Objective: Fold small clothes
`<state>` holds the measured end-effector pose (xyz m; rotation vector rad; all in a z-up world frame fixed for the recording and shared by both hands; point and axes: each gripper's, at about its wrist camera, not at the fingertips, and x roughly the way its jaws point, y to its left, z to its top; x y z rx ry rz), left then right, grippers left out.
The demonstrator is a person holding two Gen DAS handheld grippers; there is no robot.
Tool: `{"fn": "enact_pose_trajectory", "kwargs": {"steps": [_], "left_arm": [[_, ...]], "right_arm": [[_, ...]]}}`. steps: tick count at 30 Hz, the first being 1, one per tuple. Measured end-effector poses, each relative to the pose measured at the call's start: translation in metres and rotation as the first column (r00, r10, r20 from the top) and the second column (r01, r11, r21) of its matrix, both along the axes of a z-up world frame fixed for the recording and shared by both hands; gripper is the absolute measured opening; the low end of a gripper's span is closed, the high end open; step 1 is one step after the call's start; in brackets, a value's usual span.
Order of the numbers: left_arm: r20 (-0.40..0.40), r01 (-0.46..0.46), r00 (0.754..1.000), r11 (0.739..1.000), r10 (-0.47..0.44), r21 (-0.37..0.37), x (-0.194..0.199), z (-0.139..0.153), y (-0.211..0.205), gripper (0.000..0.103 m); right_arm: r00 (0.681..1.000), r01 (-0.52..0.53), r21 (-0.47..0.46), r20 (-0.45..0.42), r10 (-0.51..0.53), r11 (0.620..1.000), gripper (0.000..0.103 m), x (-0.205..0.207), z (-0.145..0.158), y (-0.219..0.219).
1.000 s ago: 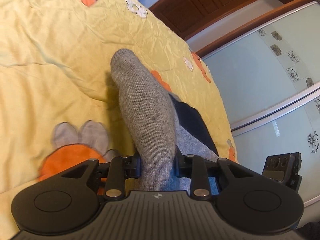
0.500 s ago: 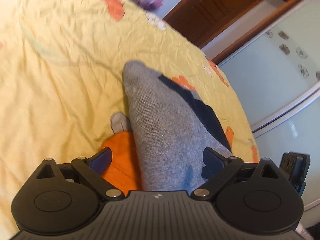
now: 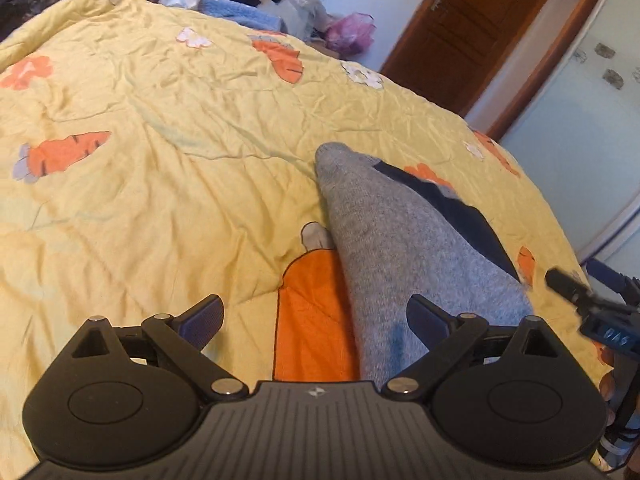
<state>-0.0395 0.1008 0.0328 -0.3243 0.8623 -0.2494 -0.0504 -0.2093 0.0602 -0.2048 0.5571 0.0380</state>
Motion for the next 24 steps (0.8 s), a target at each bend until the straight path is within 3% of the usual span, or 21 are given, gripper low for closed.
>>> {"fn": "enact_pose_trajectory", "kwargs": {"steps": [2, 6, 10, 13, 15, 17, 20, 22, 24], "left_arm": [[0.027, -0.045, 0.999, 0.997, 0.044, 0.062, -0.008, -0.001, -0.003, 0.099], [0.076, -0.093, 0.994, 0.984, 0.083, 0.149, -0.022, -0.007, -0.006, 0.099], [0.055, -0.065, 0.997, 0.982, 0.056, 0.175, -0.027, -0.012, -0.013, 0.099], [0.045, -0.03, 0.999, 0.99, 0.024, 0.141, -0.034, -0.015, -0.019, 0.099], [0.016, -0.007, 1.0, 0.994, 0.005, 0.11, -0.035, -0.017, -0.025, 0.099], [-0.009, 0.007, 1.0, 1.0, -0.007, 0.018, -0.038, -0.015, -0.027, 0.099], [-0.047, 0.069, 0.996, 0.989, -0.076, -0.134, -0.044, -0.008, -0.035, 0.099], [-0.085, 0.105, 0.989, 0.977, -0.122, -0.183, -0.04, -0.009, -0.043, 0.099], [-0.129, 0.111, 0.982, 0.977, -0.135, -0.18, -0.034, -0.014, -0.049, 0.099]], "right_arm": [[0.999, 0.031, -0.016, -0.035, -0.031, 0.999, 0.102, 0.002, -0.006, -0.007], [0.996, 0.04, 0.083, 0.073, -0.046, 0.996, 0.103, -0.023, -0.003, -0.022], [0.998, 0.061, 0.067, 0.01, -0.061, 0.996, 0.102, -0.019, -0.01, -0.02], [0.998, 0.062, 0.131, 0.018, -0.064, 0.989, 0.103, -0.028, -0.017, -0.021], [0.999, 0.004, 0.219, -0.037, 0.004, 0.976, 0.102, -0.027, -0.025, -0.025], [0.995, -0.029, 0.317, -0.084, 0.058, 0.948, 0.102, -0.027, -0.029, -0.03], [0.99, -0.092, 0.373, -0.063, 0.123, 0.923, 0.102, -0.038, -0.025, -0.033], [0.985, -0.113, 0.425, -0.071, 0.157, 0.898, 0.102, -0.038, -0.023, -0.037], [0.968, -0.117, 0.492, -0.138, 0.21, 0.863, 0.102, -0.029, -0.023, -0.044]]}}
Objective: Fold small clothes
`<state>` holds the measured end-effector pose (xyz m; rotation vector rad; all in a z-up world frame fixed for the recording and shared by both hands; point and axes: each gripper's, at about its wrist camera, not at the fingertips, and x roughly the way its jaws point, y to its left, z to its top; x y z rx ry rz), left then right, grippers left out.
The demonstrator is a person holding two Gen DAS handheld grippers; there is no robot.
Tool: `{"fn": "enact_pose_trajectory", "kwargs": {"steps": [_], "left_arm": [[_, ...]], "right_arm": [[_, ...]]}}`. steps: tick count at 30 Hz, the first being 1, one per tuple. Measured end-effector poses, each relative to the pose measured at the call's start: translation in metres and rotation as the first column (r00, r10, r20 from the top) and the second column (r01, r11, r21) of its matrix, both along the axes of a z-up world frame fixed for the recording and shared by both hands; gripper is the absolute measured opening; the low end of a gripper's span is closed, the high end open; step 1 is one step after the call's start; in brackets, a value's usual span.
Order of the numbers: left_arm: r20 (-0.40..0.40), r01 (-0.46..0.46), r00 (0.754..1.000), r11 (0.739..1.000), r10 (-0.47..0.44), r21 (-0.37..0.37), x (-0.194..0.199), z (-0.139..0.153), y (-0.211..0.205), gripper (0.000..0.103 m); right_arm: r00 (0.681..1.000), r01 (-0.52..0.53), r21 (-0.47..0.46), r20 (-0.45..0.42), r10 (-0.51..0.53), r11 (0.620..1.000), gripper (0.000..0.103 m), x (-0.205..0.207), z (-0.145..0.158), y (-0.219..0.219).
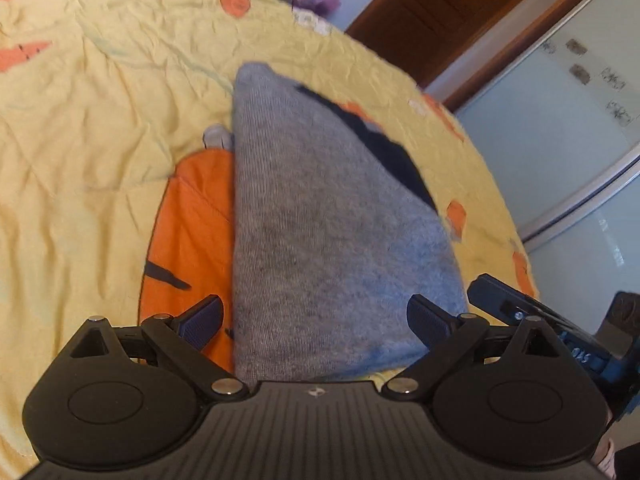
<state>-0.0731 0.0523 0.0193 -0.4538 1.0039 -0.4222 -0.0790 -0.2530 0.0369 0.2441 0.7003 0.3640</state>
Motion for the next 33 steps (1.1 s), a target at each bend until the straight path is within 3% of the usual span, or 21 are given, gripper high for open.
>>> {"fn": "enact_pose_trajectory", "kwargs": {"steps": [4, 7, 9, 10, 11, 12, 13, 14, 16, 18, 25, 33], "left_arm": [[-0.037, -0.008, 0.999, 1.0, 0.008, -0.015, 0.004, -0.01, 0.005, 0.099], [-0.051, -0.01, 0.999, 0.999, 0.008, -0.039, 0.009, -0.012, 0.006, 0.103], [-0.06, -0.007, 0.998, 1.0, 0.005, -0.029, 0.009, -0.011, 0.0, 0.103], [-0.06, 0.018, 0.998, 0.999, -0.02, -0.03, 0.01, -0.009, -0.002, 0.102], [-0.054, 0.038, 0.998, 0.999, -0.04, -0.035, 0.009, -0.008, -0.006, 0.098], [-0.054, 0.048, 0.997, 0.998, -0.05, -0.035, 0.008, -0.008, -0.01, 0.094], [-0.066, 0.055, 0.996, 0.998, -0.056, -0.021, 0.009, -0.008, -0.014, 0.08], [-0.069, 0.054, 0.996, 0.999, -0.053, 0.002, 0.009, -0.007, -0.016, 0.055], [-0.081, 0.038, 0.996, 0.998, -0.034, 0.051, 0.012, -0.008, -0.018, 0.034], [-0.079, 0.044, 0.996, 0.998, -0.041, 0.041, 0.012, -0.008, -0.014, 0.02], [-0.053, 0.021, 0.998, 1.0, -0.021, 0.0, 0.002, -0.006, 0.007, 0.014], [-0.004, 0.042, 0.999, 0.997, -0.042, 0.065, -0.016, 0.004, 0.019, 0.014]], "right_arm": [[0.99, -0.003, 0.115, -0.142, 0.019, 0.993, 0.102, 0.01, -0.009, -0.015], [0.982, -0.013, 0.159, -0.186, 0.043, 0.987, 0.094, 0.012, -0.021, -0.016], [0.974, -0.026, 0.136, -0.218, 0.056, 0.99, 0.082, 0.01, -0.029, -0.009], [0.972, -0.037, 0.136, -0.224, 0.067, 0.99, 0.063, 0.006, -0.032, -0.006], [0.969, -0.048, 0.131, -0.233, 0.078, 0.99, 0.056, 0.003, -0.036, -0.004], [0.974, -0.061, 0.118, -0.208, 0.084, 0.991, 0.055, -0.001, -0.037, -0.001], [0.974, -0.067, 0.129, -0.206, 0.092, 0.989, 0.055, -0.004, -0.038, 0.0], [0.972, -0.066, 0.155, -0.211, 0.098, 0.986, 0.049, -0.004, -0.039, -0.003], [0.973, -0.042, 0.165, -0.218, 0.079, 0.985, 0.036, -0.003, -0.04, -0.008], [0.972, -0.033, 0.19, -0.221, 0.076, 0.981, 0.032, -0.004, -0.043, -0.013], [0.981, -0.02, 0.23, -0.181, 0.063, 0.973, 0.024, -0.012, -0.037, -0.014], [0.987, -0.066, 0.201, -0.131, 0.093, 0.977, 0.022, -0.033, -0.02, -0.003]]}}
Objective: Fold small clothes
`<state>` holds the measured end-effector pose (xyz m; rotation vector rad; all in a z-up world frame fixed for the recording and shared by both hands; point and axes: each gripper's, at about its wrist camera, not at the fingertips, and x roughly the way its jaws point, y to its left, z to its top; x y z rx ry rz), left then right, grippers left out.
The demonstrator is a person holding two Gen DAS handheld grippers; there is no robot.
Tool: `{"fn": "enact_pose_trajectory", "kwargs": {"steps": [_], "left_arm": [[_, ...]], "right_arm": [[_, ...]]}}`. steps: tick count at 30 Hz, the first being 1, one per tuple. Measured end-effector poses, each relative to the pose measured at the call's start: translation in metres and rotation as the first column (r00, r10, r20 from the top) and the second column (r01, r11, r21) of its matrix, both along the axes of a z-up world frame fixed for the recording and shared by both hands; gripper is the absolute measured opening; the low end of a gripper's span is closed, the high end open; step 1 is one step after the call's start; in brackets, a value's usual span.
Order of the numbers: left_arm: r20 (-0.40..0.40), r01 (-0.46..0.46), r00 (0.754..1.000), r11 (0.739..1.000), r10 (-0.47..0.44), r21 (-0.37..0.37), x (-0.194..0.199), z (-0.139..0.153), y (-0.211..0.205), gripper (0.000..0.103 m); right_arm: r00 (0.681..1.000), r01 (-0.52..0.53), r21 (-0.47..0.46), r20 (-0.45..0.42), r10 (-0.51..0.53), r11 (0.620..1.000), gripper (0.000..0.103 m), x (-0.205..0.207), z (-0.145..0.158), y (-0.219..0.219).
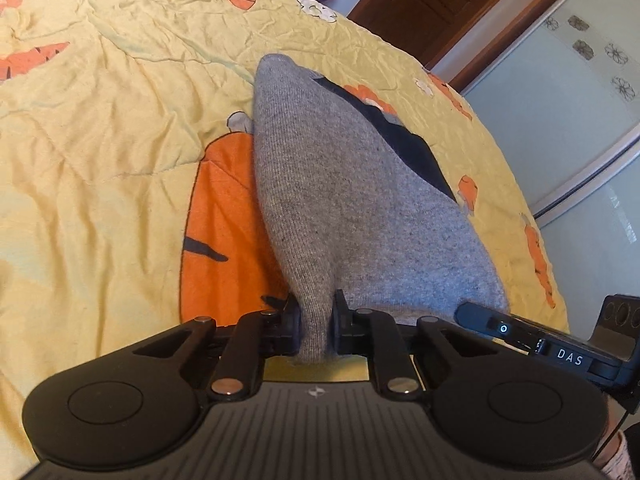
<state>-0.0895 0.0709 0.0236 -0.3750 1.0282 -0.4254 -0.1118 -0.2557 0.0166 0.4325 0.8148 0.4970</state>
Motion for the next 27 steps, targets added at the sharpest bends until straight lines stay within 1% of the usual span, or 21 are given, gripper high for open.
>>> {"fn": "enact_pose_trajectory", "kwargs": {"steps": [3, 4, 5, 6, 7, 8, 9, 10, 11, 12, 13, 14, 15, 17, 20, 21, 22, 23, 25, 26, 27], "left_arm": [[0.004, -0.011, 1.0, 0.998, 0.011, 0.061, -0.006, -0.012, -0.004, 0.014], [0.023, -0.002, 1.0, 0.996, -0.001, 0.093, -0.007, -0.016, -0.008, 0.016], [0.045, 0.002, 0.999, 0.994, -0.007, 0.105, -0.009, -0.016, -0.009, 0.019], [0.048, -0.004, 0.999, 0.993, -0.002, 0.12, -0.011, -0.014, -0.009, 0.022], [0.05, -0.021, 0.999, 0.988, 0.014, 0.152, -0.013, -0.008, -0.008, 0.035], [0.075, -0.044, 0.997, 0.979, 0.03, 0.201, -0.017, 0.0, -0.008, 0.052], [0.125, -0.072, 0.991, 0.965, 0.041, 0.252, -0.023, 0.011, -0.007, 0.061], [0.179, -0.092, 0.983, 0.956, 0.043, 0.278, -0.025, 0.023, -0.005, 0.07], [0.213, -0.094, 0.976, 0.959, 0.036, 0.269, -0.025, 0.033, -0.004, 0.071], [0.221, -0.092, 0.974, 0.968, 0.039, 0.234, -0.019, 0.041, -0.004, 0.071], [0.222, -0.097, 0.974, 0.974, 0.05, 0.205, -0.008, 0.047, -0.006, 0.071], [0.224, -0.097, 0.973, 0.977, 0.052, 0.193, 0.003, 0.049, -0.011, 0.071], [0.222, -0.085, 0.974, 0.981, 0.044, 0.177, 0.017, 0.05, -0.018, 0.071], [0.2, -0.062, 0.979, 0.988, 0.033, 0.144, 0.042, 0.043, -0.036, 0.071], [0.187, -0.05, 0.982, 0.979, 0.013, 0.197, 0.069, 0.021, -0.063, 0.072], [0.186, -0.06, 0.982, 0.971, 0.017, 0.231, 0.073, 0.012, -0.07, 0.074], [0.207, -0.066, 0.978, 0.963, 0.011, 0.26, 0.075, 0.007, -0.076, 0.08], [0.225, -0.066, 0.974, 0.959, 0.002, 0.274, 0.075, 0.003, -0.08, 0.087], [0.234, -0.064, 0.972, 0.948, -0.012, 0.313, 0.075, -0.003, -0.087, 0.093], [0.243, -0.066, 0.97, 0.94, -0.018, 0.335, 0.074, -0.006, -0.091, 0.097], [0.251, -0.076, 0.968, 0.935, -0.014, 0.345, 0.071, -0.007, -0.091, 0.098]], "right_arm": [[1.0, 0.003, -0.058, -0.01, -0.004, 0.998, 0.022, -0.002, -0.01, 0.004], [1.0, -0.009, -0.094, -0.025, 0.007, 0.996, 0.027, 0.001, -0.015, 0.007], [1.0, -0.02, -0.123, -0.023, 0.017, 0.992, 0.034, 0.0, -0.018, 0.01], [0.999, -0.032, -0.151, -0.007, 0.031, 0.988, 0.037, -0.002, -0.016, 0.012], [1.0, -0.024, -0.211, 0.014, 0.027, 0.977, 0.054, -0.005, -0.011, 0.016], [0.999, 0.004, -0.273, 0.039, 0.007, 0.962, 0.087, -0.008, -0.004, 0.018], [0.996, 0.023, -0.302, 0.084, 0.003, 0.953, 0.093, -0.013, 0.005, 0.017], [0.988, 0.022, -0.32, 0.15, 0.027, 0.947, 0.082, -0.019, 0.015, 0.015], [0.981, 0.031, -0.347, 0.188, 0.037, 0.937, 0.068, -0.018, 0.024, 0.016], [0.978, 0.043, -0.351, 0.204, 0.032, 0.935, 0.06, -0.012, 0.03, 0.015], [0.975, 0.04, -0.336, 0.218, 0.036, 0.941, 0.047, -0.002, 0.034, 0.016], [0.973, 0.033, -0.326, 0.226, 0.044, 0.945, 0.039, 0.011, 0.035, 0.017], [0.974, 0.025, -0.331, 0.221, 0.052, 0.943, 0.037, 0.024, 0.033, 0.021], [0.973, 0.016, -0.358, 0.222, 0.068, 0.934, 0.028, 0.046, 0.027, 0.03], [0.976, 0.002, -0.408, 0.199, 0.086, 0.913, 0.027, 0.068, 0.014, 0.04], [0.977, -0.006, -0.424, 0.19, 0.095, 0.906, 0.027, 0.073, 0.009, 0.04], [0.978, -0.01, -0.454, 0.181, 0.103, 0.891, 0.022, 0.077, 0.004, 0.04], [0.977, -0.01, -0.466, 0.183, 0.108, 0.885, 0.022, 0.079, 0.001, 0.04], [0.978, -0.005, -0.457, 0.183, 0.1, 0.889, 0.022, 0.08, -0.001, 0.037], [0.977, -0.001, -0.467, 0.187, 0.1, 0.884, 0.022, 0.081, -0.002, 0.037], [0.976, 0.001, -0.476, 0.193, 0.103, 0.88, 0.022, 0.08, -0.003, 0.038]]}}
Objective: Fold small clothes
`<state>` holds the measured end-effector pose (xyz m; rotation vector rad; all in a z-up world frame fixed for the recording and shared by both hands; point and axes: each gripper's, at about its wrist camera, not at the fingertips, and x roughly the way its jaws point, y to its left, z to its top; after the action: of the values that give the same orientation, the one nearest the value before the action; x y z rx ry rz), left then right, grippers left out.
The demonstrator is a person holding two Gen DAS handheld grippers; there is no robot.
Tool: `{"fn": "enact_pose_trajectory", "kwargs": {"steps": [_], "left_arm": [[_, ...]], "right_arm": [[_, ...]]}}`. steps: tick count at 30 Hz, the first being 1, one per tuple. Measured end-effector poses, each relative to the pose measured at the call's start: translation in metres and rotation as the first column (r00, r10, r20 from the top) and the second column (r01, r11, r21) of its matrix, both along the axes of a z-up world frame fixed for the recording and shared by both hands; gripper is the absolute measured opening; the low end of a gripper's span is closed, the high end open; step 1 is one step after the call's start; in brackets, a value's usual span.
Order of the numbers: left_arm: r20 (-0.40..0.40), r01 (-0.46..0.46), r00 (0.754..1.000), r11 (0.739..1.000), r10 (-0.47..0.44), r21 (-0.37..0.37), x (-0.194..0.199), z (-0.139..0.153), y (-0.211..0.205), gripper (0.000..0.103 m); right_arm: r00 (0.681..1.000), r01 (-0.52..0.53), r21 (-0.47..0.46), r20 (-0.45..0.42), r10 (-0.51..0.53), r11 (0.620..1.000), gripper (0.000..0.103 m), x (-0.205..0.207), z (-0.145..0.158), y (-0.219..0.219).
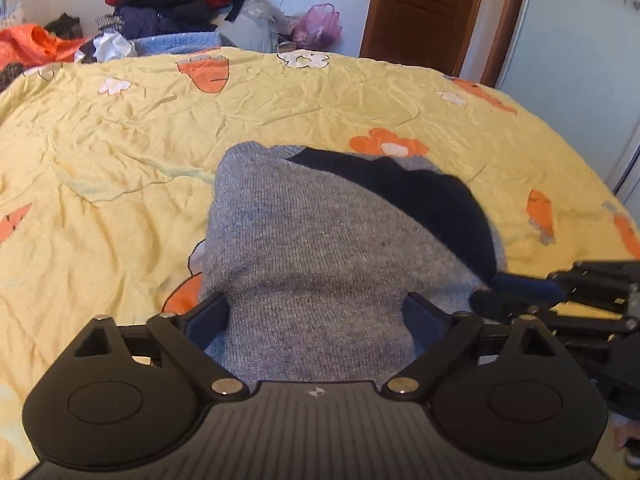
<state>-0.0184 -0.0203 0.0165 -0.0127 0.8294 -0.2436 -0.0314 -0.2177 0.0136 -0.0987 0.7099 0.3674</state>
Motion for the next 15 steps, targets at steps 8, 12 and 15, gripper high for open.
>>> {"fn": "enact_pose_trajectory", "kwargs": {"steps": [8, 12, 15], "left_arm": [[-0.029, -0.048, 0.998, 0.999, 0.048, -0.009, -0.01, 0.002, 0.008, 0.103], [-0.078, -0.057, 0.996, 0.996, 0.052, -0.063, -0.009, -0.011, 0.016, 0.103], [-0.071, -0.052, 0.996, 0.996, 0.047, -0.075, -0.011, -0.014, 0.017, 0.103]], "right_arm": [[1.0, 0.012, 0.048, 0.002, -0.012, 0.999, 0.031, -0.024, 0.014, -0.001], [0.999, 0.018, 0.029, -0.033, -0.017, 0.999, 0.044, -0.026, -0.008, 0.001], [0.997, 0.07, 0.029, -0.033, -0.069, 0.997, 0.071, -0.028, -0.006, -0.004]]}}
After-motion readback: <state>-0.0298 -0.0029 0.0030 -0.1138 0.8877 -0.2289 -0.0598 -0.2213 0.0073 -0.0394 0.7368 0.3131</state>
